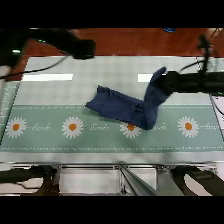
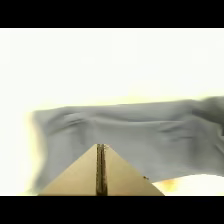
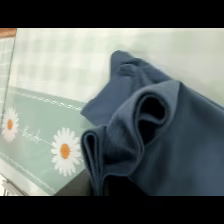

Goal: Fold the shirts.

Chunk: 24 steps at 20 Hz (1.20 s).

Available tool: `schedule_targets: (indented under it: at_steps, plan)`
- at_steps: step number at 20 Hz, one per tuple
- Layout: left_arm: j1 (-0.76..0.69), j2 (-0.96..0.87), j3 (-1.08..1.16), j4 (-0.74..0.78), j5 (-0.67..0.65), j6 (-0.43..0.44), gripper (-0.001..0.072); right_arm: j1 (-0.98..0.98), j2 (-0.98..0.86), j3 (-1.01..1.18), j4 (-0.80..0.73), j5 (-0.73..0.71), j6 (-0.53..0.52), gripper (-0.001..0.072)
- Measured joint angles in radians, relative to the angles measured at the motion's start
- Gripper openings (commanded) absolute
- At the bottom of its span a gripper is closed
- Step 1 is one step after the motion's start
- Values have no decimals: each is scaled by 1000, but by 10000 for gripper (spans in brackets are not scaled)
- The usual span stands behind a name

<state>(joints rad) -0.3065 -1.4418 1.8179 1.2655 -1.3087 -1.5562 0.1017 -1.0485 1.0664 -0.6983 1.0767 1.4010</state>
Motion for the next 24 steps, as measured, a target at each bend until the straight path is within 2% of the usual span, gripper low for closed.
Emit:
schedule_targets:
  at_steps: [6, 7, 8, 9, 13, 16, 18, 20, 22, 24]
  plan:
    - [82, 491, -395, 142, 44, -55, 17, 268, -432, 264, 61, -124, 7, 30]
    - [86, 562, -475, 143, 66, -74, 17, 298, -500, 312, 77, -134, 8, 142]
    - [89, 621, -550, 140, 84, -89, 17, 324, -564, 356, 89, -138, 11, 314]
    - [91, 673, -629, 132, 106, -101, 17, 344, -616, 390, 101, -143, 13, 414]
    - [96, 766, -879, 76, 222, -128, 17, 374, -738, 469, 154, -101, 14, 410]
    - [97, 760, -971, 53, 306, -135, 17, 292, -705, 487, 140, 16, 8, 410]
    - [98, 743, -998, 46, 343, -138, 17, 210, -624, 490, 48, 109, 16, 410]
    - [98, 726, -1012, 40, 360, -140, 17, 123, -493, 455, -147, 187, 63, 410]
    - [98, 712, -1021, 39, 370, -142, 17, 41, -321, 338, -420, 207, 175, 410]
    - [98, 702, -1024, 36, 381, -142, 17, -24, -147, 148, -643, 152, 321, 410]
